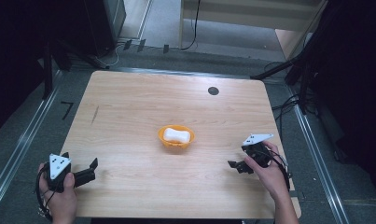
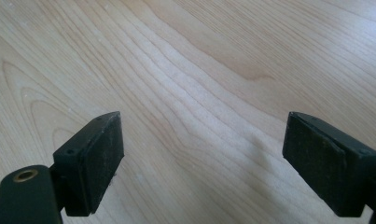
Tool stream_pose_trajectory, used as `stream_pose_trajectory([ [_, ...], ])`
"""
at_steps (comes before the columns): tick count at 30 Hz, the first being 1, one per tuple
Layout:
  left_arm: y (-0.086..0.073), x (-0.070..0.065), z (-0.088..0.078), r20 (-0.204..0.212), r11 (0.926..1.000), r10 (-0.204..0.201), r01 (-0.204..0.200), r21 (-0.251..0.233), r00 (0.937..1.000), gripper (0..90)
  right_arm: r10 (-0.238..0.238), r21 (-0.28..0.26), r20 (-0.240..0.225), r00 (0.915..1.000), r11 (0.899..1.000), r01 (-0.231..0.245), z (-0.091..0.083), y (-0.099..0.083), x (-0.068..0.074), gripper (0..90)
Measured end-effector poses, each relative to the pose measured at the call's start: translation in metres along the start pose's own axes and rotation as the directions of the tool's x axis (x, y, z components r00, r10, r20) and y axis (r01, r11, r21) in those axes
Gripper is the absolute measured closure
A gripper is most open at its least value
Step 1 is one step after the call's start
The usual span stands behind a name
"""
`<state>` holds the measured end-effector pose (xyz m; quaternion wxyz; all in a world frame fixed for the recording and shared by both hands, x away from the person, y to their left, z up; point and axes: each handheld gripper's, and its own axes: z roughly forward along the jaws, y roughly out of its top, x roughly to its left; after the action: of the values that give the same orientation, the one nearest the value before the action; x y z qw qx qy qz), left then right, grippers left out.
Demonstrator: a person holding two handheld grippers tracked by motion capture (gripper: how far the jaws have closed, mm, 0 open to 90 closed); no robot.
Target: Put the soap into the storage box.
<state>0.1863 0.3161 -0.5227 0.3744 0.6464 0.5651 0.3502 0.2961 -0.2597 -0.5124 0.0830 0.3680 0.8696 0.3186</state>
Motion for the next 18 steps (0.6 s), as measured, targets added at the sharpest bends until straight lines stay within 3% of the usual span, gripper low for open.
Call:
stream_pose_trajectory([
  [18, 0.000, 0.000, 0.000, 0.001, 1.0000, 0.001, -0.001, 0.003, 1.0000, 0.0, 0.051, -0.057, 0.047, 0.9976, 0.997, -0.049, -0.020, -0.032, -0.009, 13.4],
])
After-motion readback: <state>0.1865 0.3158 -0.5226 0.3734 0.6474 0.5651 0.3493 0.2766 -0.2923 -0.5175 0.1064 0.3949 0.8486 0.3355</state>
